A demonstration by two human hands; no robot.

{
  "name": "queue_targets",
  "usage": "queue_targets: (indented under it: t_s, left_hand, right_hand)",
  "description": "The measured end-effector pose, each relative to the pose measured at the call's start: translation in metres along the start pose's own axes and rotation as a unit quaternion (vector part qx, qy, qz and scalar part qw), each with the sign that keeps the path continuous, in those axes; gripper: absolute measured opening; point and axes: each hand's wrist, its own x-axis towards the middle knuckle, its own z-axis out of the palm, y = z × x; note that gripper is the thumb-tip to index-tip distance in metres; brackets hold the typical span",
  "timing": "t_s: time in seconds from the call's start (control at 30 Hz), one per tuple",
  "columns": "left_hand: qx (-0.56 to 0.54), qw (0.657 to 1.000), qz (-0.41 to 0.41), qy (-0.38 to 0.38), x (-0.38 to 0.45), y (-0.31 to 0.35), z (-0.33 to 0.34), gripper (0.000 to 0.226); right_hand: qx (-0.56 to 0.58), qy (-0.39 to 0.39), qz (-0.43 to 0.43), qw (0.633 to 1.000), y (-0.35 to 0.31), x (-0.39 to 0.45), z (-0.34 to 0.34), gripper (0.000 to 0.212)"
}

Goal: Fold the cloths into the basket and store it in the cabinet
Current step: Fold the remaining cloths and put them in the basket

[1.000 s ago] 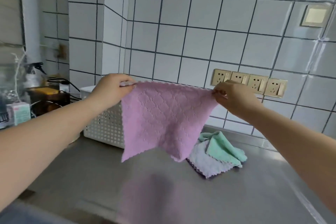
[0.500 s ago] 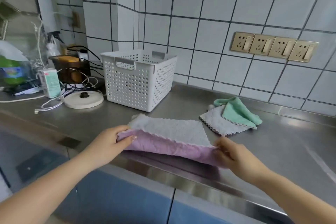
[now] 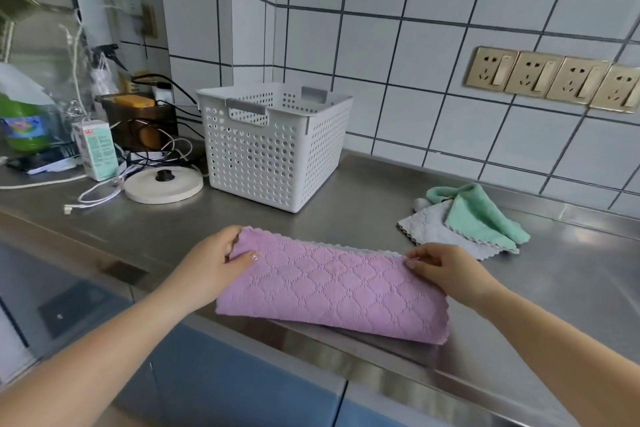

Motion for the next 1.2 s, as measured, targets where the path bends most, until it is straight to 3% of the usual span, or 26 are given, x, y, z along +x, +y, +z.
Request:
queue_targets:
  t_s: [0.2,0.37,0.67,0.8,0.9,0.97,1.07,1.13,1.2]
  left_hand:
    - [0.063,0.998,-0.022,-0.019,0.04,-0.01,0.007,0.044]
    - [0.112,0.993,-0.03,-0.022,0.056,-0.012,0.012,0.042]
    - [0.147,0.986,-0.066,-0.049,0.062,-0.016,0.017,0.046]
    - [0.142,0.985,-0.083,-0.06,0.065,-0.013,0.01,0.062]
    - [0.238,0.97,-0.038,-0.005,0.057,-0.003,0.001,0.06]
    - [0.274,0.962,0.008,0.018,0.049,0.013,0.007,0.051]
    - [0.274,0.958,0.078,-0.026,0.039,0.039,0.041,0.045]
    - [0.265,0.955,0.11,-0.069,0.038,0.046,0.069,0.051]
    - [0.279,0.948,0.118,-0.096,0.04,0.044,0.088,0.042]
  right_hand:
    - [-0.068,0.002,0.02,0.998,0.005,0.043,0.008,0.002]
    - [-0.089,-0.017,0.03,0.995,0.009,0.058,0.011,0.001]
    - [-0.069,-0.006,0.05,0.996,0.021,0.069,0.018,0.011]
    - [-0.132,-0.005,0.068,0.989,0.017,0.068,0.011,0.022]
    - [-0.214,0.056,0.009,0.975,-0.001,0.057,0.005,0.027]
    - [-0.196,0.066,-0.052,0.977,-0.022,0.048,0.013,0.03]
    - [-0.203,-0.008,-0.105,0.973,-0.052,0.039,0.05,0.035]
    - [-0.249,-0.062,-0.087,0.962,-0.065,0.035,0.08,0.039]
    - [-0.261,-0.085,-0.058,0.96,-0.069,0.031,0.103,0.041]
